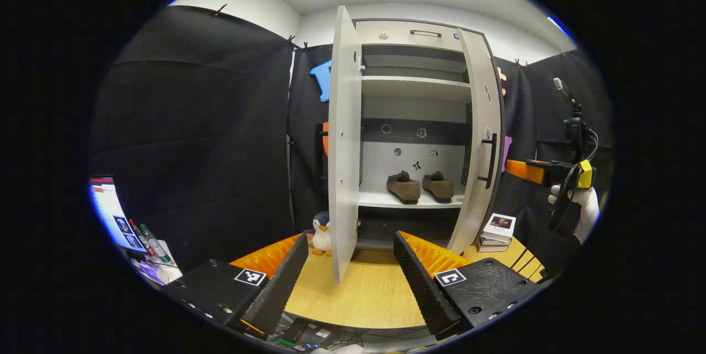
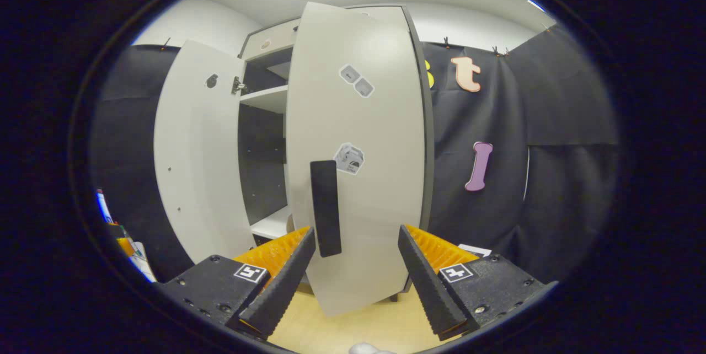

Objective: Grab one shoe with the right hand and put it into the shoe cabinet, grab the other shoe with the left hand and put it into the shoe cabinet; then close the right door with the right hand and the left door with the left hand.

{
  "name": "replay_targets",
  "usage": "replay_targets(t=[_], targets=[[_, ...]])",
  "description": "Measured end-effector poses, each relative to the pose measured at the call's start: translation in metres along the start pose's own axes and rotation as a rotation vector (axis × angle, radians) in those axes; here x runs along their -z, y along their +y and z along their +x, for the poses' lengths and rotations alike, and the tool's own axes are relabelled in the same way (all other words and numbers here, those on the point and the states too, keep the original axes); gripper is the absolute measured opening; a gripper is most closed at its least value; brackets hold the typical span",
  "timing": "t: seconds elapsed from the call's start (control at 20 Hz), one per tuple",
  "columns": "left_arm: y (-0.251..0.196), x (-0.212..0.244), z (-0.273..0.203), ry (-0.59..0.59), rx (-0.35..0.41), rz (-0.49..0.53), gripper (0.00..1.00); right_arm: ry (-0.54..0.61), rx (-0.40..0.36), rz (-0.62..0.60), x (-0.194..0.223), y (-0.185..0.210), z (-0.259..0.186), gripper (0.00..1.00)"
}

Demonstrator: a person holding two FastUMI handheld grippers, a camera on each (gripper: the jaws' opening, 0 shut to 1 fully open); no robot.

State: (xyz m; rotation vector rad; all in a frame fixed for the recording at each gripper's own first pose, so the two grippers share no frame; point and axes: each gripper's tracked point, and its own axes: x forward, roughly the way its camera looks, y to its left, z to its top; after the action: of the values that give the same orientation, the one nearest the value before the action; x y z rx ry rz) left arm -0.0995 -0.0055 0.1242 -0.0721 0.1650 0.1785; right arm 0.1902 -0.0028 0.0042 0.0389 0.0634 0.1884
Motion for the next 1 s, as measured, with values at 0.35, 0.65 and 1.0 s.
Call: replay_targets(t=[0.35,0.65,1.0], targets=[[0.034,-0.016,0.028,-0.034,0.027,0.023,0.95,0.017,0.051,0.006,0.016,0.009,-0.061,0.99],[0.094,-0.047,0.084,-0.095,-0.019,0.073,0.95,0.054,0.096,0.010,0.045,0.026,-0.119,0.99],[0.147,-0.084,0.167,-0.145,-0.096,0.088,0.94,0.103,0.154,0.028,0.069,0.030,-0.157,0.99]])
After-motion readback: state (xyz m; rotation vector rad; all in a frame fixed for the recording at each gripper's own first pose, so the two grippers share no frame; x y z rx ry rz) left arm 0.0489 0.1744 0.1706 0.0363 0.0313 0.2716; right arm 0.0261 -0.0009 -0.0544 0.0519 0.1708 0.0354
